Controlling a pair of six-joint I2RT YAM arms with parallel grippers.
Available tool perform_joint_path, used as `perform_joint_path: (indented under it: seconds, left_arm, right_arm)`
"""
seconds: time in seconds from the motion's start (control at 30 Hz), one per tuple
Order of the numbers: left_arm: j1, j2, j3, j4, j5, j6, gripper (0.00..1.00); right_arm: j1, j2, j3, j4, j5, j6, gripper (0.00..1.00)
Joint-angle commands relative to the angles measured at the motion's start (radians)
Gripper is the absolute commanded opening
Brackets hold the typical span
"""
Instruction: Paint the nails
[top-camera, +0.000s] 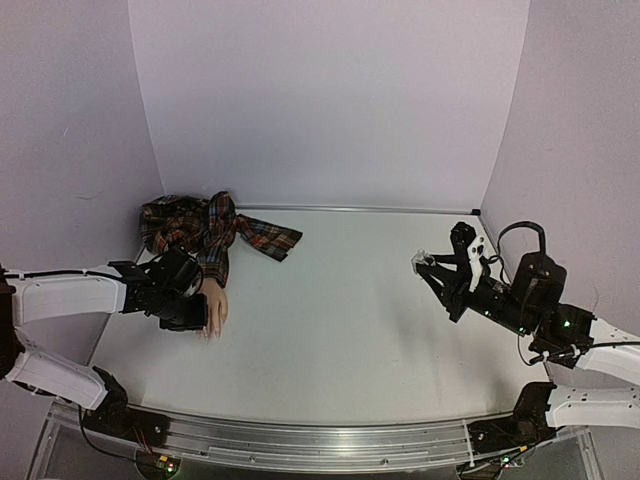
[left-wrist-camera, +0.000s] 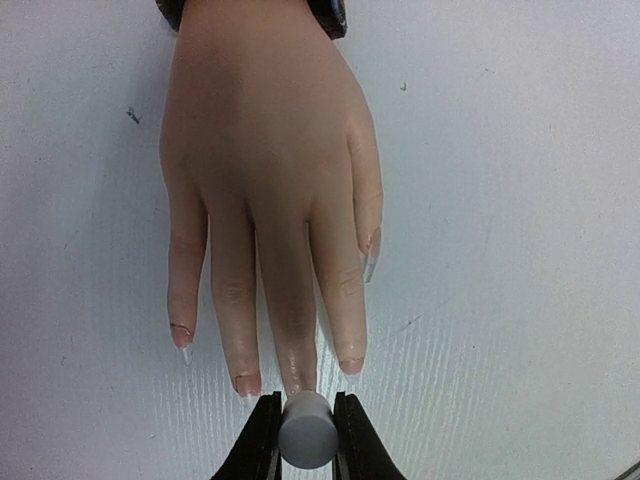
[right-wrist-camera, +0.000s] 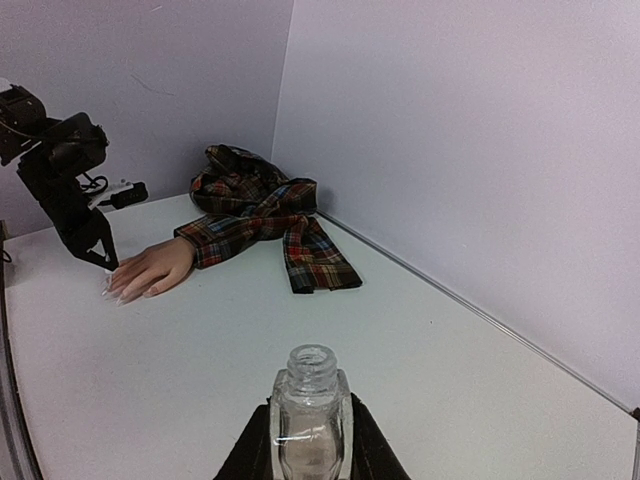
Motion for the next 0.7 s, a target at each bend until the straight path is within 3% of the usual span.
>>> perform_joint_path:
  seconds: [0.0,0.67]
  left_arm:
    - [-0.002,0.005,0.02,0.003,0.002,-0.004,0.0]
    - [-0.004,-0.003,-0.008,-0.015,0.028,-0.034,0.0]
  right_arm:
    - [-0.006,-0.01,0.003,0.042,-0.009,0.008,0.0]
    - [-0.008,-0.011,0.001,0.044,-0.016,0.009,0.0]
